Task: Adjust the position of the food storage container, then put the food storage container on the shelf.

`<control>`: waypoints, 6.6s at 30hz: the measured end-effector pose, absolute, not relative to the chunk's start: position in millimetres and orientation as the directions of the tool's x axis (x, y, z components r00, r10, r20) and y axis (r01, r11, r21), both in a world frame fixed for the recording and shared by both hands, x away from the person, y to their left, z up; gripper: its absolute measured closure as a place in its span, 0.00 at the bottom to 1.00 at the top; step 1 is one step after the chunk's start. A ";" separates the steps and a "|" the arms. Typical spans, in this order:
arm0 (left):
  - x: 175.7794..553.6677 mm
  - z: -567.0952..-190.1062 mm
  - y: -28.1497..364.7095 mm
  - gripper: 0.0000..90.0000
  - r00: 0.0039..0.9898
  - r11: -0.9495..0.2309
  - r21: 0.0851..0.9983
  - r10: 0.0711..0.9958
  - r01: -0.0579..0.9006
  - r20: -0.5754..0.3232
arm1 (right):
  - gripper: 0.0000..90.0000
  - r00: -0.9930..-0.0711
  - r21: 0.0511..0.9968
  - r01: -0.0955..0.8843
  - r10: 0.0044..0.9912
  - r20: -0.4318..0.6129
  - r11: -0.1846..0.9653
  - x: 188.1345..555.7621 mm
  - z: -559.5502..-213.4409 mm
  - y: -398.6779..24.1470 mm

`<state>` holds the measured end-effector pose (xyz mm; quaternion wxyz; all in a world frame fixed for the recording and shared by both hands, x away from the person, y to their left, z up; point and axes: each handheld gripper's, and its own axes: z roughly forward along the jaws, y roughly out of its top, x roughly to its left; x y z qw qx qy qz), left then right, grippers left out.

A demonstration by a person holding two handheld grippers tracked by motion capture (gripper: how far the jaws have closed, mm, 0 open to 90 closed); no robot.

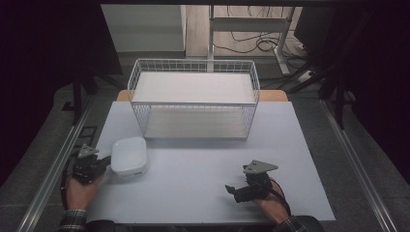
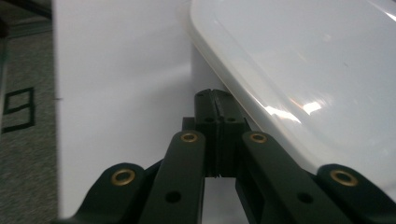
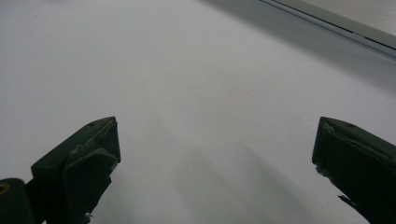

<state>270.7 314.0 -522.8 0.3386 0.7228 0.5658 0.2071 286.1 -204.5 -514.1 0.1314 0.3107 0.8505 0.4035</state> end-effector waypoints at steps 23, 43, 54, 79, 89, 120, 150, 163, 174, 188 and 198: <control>307.6 -523.5 288.3 1.00 0.313 -0.118 0.755 0.942 0.645 -0.121 | 0.01 -0.785 0.763 0.415 0.619 0.024 0.496 287.2 -516.7 -196.9; 307.9 -524.9 236.9 1.00 0.491 -0.237 0.726 0.857 0.646 -0.158 | 0.00 -0.762 0.762 0.438 0.646 0.033 0.477 290.5 -518.6 -197.5; 298.0 -520.4 196.3 1.00 0.565 -0.284 0.731 0.808 0.620 -0.165 | 0.00 -0.750 0.765 0.454 0.660 0.049 0.458 294.3 -517.0 -198.3; 279.8 -514.5 159.4 0.54 0.618 -0.320 0.765 0.776 0.559 -0.126 | 0.07 -0.750 0.742 0.472 0.660 0.054 0.476 295.9 -514.9 -205.7; 263.5 -519.4 167.7 0.08 0.613 -0.303 0.788 0.781 0.535 -0.116 | 0.05 -0.756 0.758 0.465 0.650 0.072 0.457 294.7 -513.6 -207.9; 269.7 -496.0 157.4 0.19 0.662 -0.308 0.800 0.736 0.515 -0.142 | 0.17 -0.779 0.772 0.462 0.616 0.118 0.437 305.7 -476.5 -175.9; 288.9 -503.5 136.6 0.41 0.670 -0.255 0.730 0.653 0.634 -0.353 | 0.51 -0.740 0.671 0.609 0.607 0.289 0.423 321.5 -480.5 -152.0; 279.7 -496.6 142.5 0.88 0.584 -0.131 0.760 0.725 0.637 -0.365 | 0.86 -0.652 0.722 0.643 0.677 0.341 0.255 313.8 -476.5 -166.7; 302.7 -482.3 148.3 0.88 0.577 -0.116 0.795 0.750 0.596 -0.323 | 0.86 -0.686 0.780 0.567 0.676 0.269 0.265 335.5 -462.9 -157.0; 352.7 -483.3 152.5 0.88 0.546 -0.110 0.801 0.785 0.588 -0.293 | 0.85 -0.672 0.792 0.544 0.709 0.214 0.276 387.6 -463.0 -140.0; 373.0 -492.6 152.5 0.87 0.518 -0.094 0.783 0.796 0.614 -0.311 | 0.84 -0.652 0.785 0.557 0.729 0.210 0.272 408.3 -472.8 -133.9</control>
